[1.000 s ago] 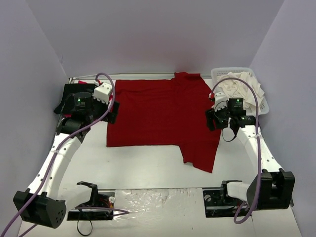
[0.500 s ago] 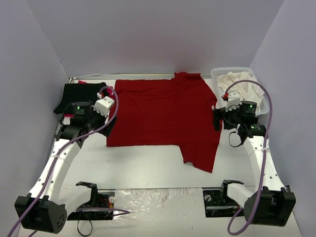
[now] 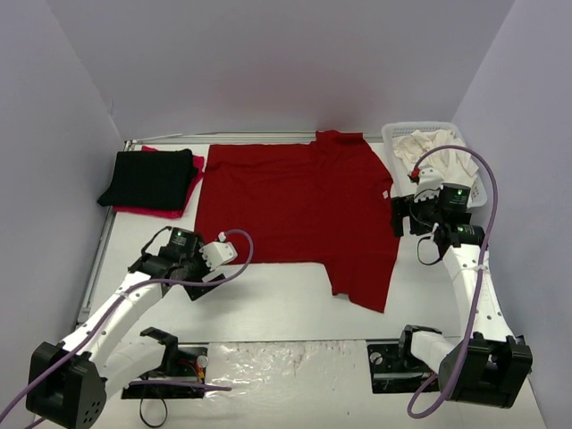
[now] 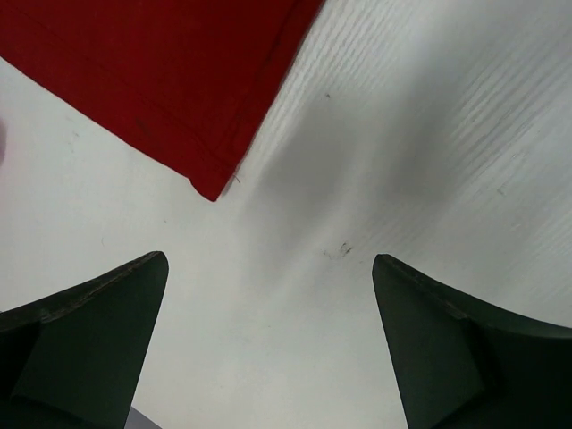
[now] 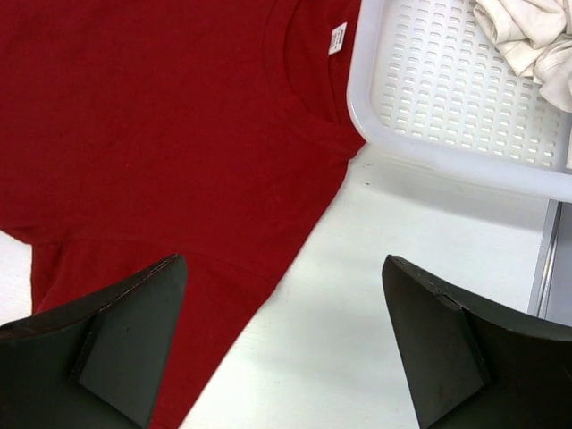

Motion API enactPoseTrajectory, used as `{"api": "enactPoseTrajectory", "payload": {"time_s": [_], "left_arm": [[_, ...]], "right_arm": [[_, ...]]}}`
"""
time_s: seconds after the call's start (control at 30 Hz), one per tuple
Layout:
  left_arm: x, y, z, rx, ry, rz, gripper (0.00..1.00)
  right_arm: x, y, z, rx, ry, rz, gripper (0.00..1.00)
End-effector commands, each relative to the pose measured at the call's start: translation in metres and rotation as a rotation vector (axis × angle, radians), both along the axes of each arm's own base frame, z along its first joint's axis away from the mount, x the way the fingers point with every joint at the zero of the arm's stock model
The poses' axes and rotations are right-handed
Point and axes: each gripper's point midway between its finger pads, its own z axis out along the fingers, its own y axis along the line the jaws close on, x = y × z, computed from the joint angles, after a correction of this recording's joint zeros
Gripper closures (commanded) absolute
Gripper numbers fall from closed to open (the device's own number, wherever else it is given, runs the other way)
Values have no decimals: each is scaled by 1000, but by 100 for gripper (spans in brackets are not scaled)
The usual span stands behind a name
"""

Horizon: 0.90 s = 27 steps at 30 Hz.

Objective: Fold and stack the t-shirts
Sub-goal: Flatten out the tshirt, then grap the side of the flattened tshirt closest away from the robot with both arms

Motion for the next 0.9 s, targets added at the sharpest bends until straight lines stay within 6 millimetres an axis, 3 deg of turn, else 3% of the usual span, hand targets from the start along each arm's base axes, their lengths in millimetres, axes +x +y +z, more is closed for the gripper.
{"api": "enactPoseTrajectory", "payload": {"time_s": [0.0, 0.2, 0.5, 0.87], "left_arm": [[18, 17, 3, 102, -118, -1, 0], [35, 29, -13, 166, -194, 58, 0], [60, 22, -17, 138, -259, 95, 0], [65, 21, -37, 165, -202, 87, 7]], "right_arm": [[4, -5, -2, -5, 2, -17, 13], [5, -5, -6, -2, 19, -17, 12], [7, -7, -9, -5, 31, -25, 12], [9, -10, -14, -13, 51, -38, 12]]}}
